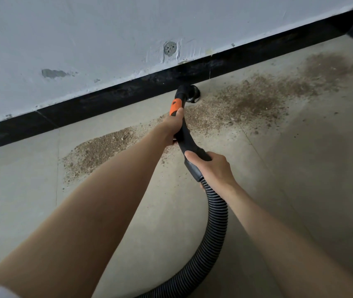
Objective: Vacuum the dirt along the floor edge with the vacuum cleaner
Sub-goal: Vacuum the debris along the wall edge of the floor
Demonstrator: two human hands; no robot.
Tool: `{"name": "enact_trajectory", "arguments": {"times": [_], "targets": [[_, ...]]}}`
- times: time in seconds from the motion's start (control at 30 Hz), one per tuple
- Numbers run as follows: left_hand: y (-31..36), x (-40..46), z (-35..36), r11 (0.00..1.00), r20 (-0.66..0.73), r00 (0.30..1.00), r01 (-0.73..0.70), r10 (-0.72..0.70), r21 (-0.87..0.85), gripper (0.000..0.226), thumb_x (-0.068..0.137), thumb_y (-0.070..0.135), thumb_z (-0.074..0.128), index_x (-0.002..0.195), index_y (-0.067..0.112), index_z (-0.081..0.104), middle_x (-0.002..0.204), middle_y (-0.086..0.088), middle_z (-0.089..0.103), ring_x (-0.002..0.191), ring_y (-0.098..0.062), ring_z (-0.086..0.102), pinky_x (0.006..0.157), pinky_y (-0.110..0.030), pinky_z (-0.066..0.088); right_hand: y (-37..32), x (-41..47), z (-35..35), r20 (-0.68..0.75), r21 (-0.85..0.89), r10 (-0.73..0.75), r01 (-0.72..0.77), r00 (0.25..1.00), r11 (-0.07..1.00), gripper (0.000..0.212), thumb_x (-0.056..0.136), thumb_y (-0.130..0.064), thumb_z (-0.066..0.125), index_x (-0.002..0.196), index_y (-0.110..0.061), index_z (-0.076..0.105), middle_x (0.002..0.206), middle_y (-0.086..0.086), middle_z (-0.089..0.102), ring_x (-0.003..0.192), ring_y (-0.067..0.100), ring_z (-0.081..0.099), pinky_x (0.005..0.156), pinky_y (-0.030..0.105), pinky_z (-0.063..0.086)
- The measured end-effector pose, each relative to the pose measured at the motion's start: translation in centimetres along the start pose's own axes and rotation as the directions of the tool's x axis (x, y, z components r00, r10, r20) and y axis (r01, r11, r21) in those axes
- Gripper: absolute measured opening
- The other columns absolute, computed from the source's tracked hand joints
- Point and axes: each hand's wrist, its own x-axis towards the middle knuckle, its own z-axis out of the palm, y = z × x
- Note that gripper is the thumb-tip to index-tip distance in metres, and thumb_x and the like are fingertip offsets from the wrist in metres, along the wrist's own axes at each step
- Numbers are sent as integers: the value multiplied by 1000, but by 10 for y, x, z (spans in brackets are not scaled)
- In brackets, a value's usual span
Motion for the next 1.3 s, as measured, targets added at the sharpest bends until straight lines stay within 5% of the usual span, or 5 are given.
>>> {"name": "enact_trajectory", "arguments": {"times": [0.17,0.33,0.47,0.9,1.3], "targets": [[-6,-4,-34,1000,-71,997,3,-4,-3,58,99,50,32,130,2,41,120,-14,55,112,-30,56,98,-41,48,-5,-4,26,59,-104,-31,37,998,994,51,57,-66,66,67,-16,59,47,-12,54,42,8,55,47,28,50],[-26,-18,-101,995,-118,991,51,-60,-80,48,100,49,31,119,6,41,113,-11,52,105,-27,54,83,-36,49,-33,-9,63,369,-114,22,22,929,993,29,84,-39,69,82,-11,61,68,5,60,48,19,59,48,29,49],[-42,-34,-148,982,-195,978,32,-68,-186,45,99,49,35,115,8,44,99,-9,55,97,-27,58,75,-37,51,-57,-21,106,503,-258,3,147,864,955,27,87,-35,64,90,-9,60,85,8,64,72,22,61,67,32,46],[-161,-93,-301,895,-271,936,89,-226,-437,45,96,51,41,113,9,43,99,-12,59,88,-26,60,68,-37,51,-59,-102,260,633,-523,-17,444,774,727,48,89,-60,54,75,-15,63,78,4,72,76,22,69,77,38,54],[-203,-94,-285,903,-254,940,105,-227,-417,45,97,48,37,111,6,46,86,-8,54,77,-23,58,56,-32,49,-30,-106,251,615,-613,43,442,788,655,48,85,-65,56,60,-24,56,57,-11,61,55,2,57,55,22,41]]}}
